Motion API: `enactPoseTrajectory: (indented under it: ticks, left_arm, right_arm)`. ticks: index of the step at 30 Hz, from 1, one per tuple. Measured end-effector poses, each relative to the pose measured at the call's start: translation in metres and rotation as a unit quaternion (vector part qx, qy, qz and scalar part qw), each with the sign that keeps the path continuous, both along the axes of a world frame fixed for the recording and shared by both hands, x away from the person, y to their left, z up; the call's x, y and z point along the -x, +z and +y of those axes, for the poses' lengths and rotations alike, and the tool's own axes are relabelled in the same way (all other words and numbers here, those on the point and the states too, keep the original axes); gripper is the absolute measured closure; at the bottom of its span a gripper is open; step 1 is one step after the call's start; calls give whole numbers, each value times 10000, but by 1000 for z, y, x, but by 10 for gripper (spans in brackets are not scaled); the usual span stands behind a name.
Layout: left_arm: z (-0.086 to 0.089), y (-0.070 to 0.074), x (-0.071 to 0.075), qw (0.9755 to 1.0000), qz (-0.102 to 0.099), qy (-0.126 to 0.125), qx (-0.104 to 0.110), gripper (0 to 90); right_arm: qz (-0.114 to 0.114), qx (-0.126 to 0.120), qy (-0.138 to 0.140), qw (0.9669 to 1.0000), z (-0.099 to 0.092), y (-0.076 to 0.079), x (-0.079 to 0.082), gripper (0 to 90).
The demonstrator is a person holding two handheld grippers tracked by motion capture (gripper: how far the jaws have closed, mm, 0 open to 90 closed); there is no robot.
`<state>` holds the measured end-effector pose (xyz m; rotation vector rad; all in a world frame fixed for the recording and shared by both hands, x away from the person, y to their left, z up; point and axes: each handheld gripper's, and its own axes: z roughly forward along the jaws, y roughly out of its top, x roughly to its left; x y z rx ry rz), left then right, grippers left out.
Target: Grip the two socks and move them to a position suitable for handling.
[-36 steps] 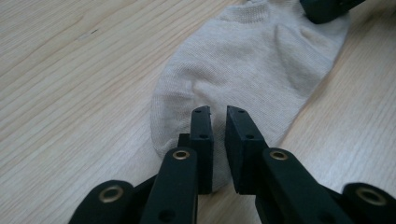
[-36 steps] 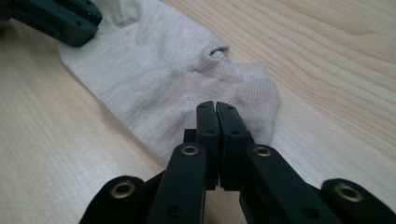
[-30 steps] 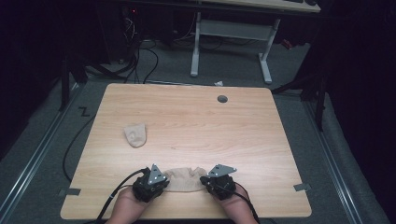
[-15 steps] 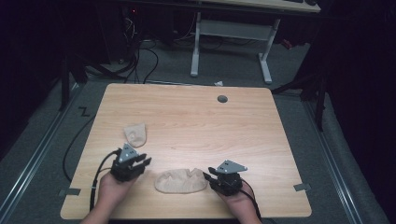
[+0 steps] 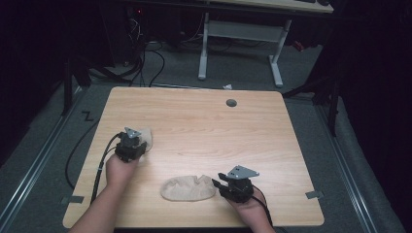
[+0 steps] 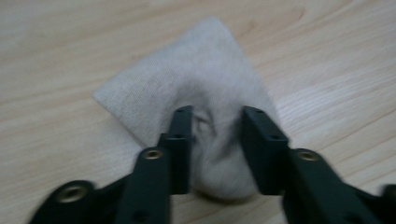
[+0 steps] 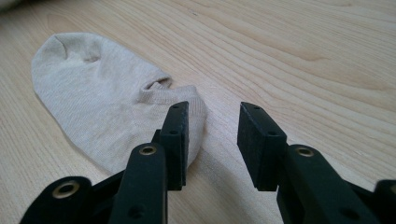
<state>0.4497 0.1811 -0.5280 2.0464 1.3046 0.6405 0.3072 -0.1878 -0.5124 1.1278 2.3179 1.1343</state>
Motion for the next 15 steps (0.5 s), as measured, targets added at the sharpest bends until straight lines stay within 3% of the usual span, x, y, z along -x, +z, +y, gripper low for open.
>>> enactPoseTrajectory:
  ticks: [1, 4, 9, 11, 15]
  left_arm:
    - [0, -1, 1, 10000, -30, 7, 43, 786]
    - [-4, 0, 4, 9996, 61, -124, 228, 819]
    - [-35, 1, 21, 9966, 153, -713, 375, 820]
    - [-52, 1, 28, 9935, 203, -1030, 428, 820]
    - [-90, 5, 42, 9845, 365, -1677, 366, 817]
  right_arm:
    - [9, -10, 0, 10000, 0, 0, 0, 641]
    - [0, -35, -6, 10000, -2, 1, 0, 640]
    - [-3, -122, 7, 9999, -3, 2, 0, 627]
    - [-16, -123, 33, 9999, -2, 2, 0, 624]
    - [-25, -115, 46, 9999, -1, 2, 0, 618]
